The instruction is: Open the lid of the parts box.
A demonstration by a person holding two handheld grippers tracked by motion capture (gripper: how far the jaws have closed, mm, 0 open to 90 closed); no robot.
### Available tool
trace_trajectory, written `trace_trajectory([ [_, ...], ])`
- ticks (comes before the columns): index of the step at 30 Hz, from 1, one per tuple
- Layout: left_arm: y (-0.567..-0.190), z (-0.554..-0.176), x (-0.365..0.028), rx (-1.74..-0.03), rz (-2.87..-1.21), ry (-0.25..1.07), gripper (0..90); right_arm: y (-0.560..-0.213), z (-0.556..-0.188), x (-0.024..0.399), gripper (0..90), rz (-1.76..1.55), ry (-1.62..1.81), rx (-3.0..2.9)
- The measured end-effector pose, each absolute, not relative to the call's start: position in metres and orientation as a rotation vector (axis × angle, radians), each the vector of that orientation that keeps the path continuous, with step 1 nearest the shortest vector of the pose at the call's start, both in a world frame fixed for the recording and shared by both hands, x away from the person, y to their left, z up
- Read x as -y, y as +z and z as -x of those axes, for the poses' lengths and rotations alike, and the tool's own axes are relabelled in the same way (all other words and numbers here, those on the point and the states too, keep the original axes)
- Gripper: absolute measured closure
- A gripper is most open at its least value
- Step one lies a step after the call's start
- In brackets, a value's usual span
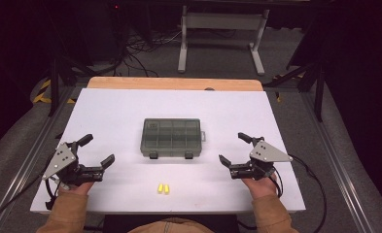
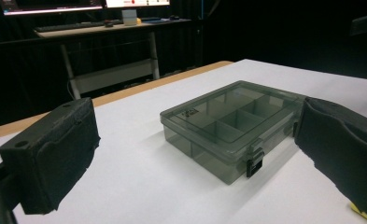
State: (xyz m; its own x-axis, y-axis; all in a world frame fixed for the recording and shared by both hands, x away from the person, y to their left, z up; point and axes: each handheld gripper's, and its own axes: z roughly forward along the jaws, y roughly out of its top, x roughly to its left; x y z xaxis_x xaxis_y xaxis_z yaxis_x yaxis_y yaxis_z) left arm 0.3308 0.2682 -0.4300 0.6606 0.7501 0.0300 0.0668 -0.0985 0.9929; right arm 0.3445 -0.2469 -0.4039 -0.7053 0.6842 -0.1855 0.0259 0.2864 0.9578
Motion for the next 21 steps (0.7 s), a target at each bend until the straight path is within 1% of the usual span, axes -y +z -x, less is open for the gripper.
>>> trace_trajectory([
  [17,-0.4279,-0.3293,-0.2704,-0.693,-1.598,0.661,0.8,-0.4038,-0.3458,0.2472,2.4,-0.638,1.494,-1.942],
  [21,-0.4285,-0.33,-0.2705,-0.715,-1.592,0.623,0.0,-0.403,-0.346,0.2467,2.0,-0.664,1.486,-1.963],
])
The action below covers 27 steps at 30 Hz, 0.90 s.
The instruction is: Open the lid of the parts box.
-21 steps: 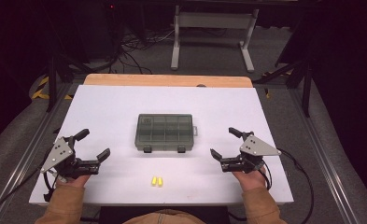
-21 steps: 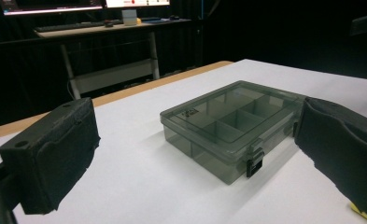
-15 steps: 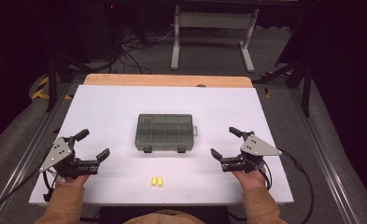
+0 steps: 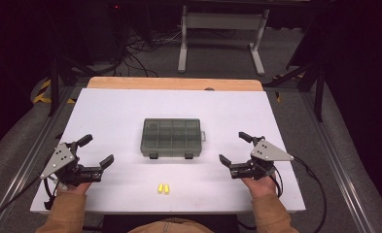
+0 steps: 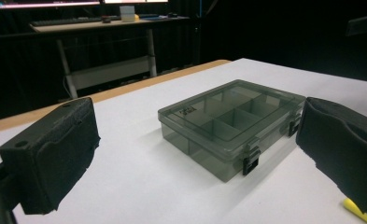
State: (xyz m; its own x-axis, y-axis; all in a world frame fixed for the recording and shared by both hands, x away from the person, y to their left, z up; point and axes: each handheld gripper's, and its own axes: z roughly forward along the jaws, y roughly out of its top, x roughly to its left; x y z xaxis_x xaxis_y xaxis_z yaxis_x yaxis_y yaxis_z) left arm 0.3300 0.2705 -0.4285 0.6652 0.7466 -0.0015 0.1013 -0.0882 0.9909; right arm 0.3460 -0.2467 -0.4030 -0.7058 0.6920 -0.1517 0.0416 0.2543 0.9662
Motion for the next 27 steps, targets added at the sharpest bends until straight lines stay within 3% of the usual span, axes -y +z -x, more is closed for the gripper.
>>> trace_trajectory([
  [14,-0.426,-0.333,-0.264,-0.713,-1.642,0.587,2.5,-0.397,-0.351,0.242,0.2,-0.646,1.517,-2.025],
  [27,-0.409,-0.364,-0.241,-0.654,-1.698,0.494,6.1,-0.382,-0.375,0.216,2.8,-0.592,1.473,-2.123],
])
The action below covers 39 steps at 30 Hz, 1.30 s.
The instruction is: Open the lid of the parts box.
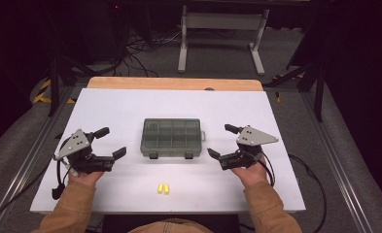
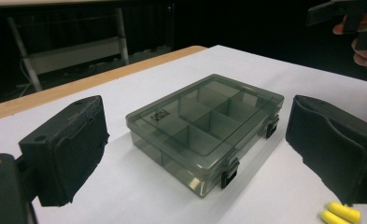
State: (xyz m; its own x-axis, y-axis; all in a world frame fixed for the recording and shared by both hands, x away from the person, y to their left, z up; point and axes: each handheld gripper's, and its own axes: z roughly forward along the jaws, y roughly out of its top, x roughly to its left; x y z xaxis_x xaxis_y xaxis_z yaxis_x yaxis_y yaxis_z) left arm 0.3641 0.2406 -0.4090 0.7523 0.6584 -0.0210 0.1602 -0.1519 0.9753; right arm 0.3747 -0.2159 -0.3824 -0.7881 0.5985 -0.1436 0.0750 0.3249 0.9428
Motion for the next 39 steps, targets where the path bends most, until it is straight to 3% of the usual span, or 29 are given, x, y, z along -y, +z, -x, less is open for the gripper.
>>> trace_trajectory([
  [22,-0.428,-0.391,-0.22,-0.65,-1.774,0.447,11.4,-0.402,-0.398,0.191,5.7,-0.589,1.462,-2.25],
  [27,-0.432,-0.395,-0.217,-0.633,-1.856,0.47,13.4,-0.406,-0.403,0.193,8.6,-0.63,1.429,-2.275],
  [35,-0.441,-0.405,-0.215,-0.662,-1.881,0.318,15.5,-0.412,-0.407,0.192,19.3,-0.654,1.38,-2.357],
  [39,-0.445,-0.408,-0.213,-0.677,-1.93,0.31,18.5,-0.416,-0.408,0.191,22.3,-0.667,1.348,-2.391],
])
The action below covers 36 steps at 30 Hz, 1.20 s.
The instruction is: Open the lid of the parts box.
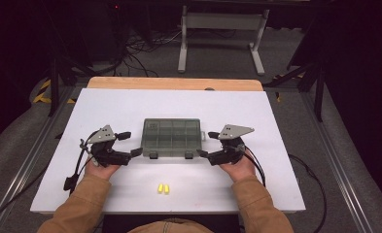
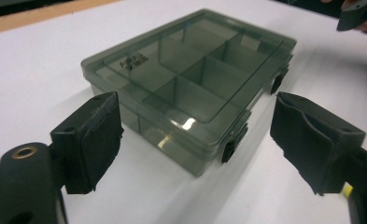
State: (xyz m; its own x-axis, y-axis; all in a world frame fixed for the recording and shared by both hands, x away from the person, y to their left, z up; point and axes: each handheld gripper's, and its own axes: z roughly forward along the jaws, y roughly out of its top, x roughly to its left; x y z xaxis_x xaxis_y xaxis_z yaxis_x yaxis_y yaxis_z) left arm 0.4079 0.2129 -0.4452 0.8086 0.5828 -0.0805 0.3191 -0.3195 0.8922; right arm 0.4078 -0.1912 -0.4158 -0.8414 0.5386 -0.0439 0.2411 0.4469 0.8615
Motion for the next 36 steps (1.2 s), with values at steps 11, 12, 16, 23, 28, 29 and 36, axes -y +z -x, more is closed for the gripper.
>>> trace_trajectory([
  [11,-0.45,-0.407,-0.206,-0.654,-2.043,0.348,23.8,-0.427,-0.409,0.19,26.8,-0.694,1.264,-2.45],
  [12,-0.451,-0.407,-0.206,-0.663,-2.049,0.345,23.9,-0.428,-0.41,0.19,27.0,-0.697,1.258,-2.456],
  [16,-0.454,-0.409,-0.206,-0.67,-2.078,0.34,25.2,-0.432,-0.41,0.19,28.7,-0.715,1.219,-2.483],
  [23,-0.456,-0.41,-0.207,-0.677,-2.1,0.31,31.1,-0.435,-0.411,0.189,31.3,-0.734,1.193,-2.499],
  [28,-0.458,-0.41,-0.207,-0.671,-2.122,0.299,36.9,-0.436,-0.411,0.188,37.6,-0.738,1.19,-2.51],
  [29,-0.458,-0.41,-0.207,-0.671,-2.122,0.299,38.5,-0.436,-0.411,0.188,37.6,-0.738,1.19,-2.51],
  [36,-0.458,-0.41,-0.207,-0.664,-2.124,0.293,48.2,-0.438,-0.412,0.186,47.5,-0.74,1.192,-2.514],
])
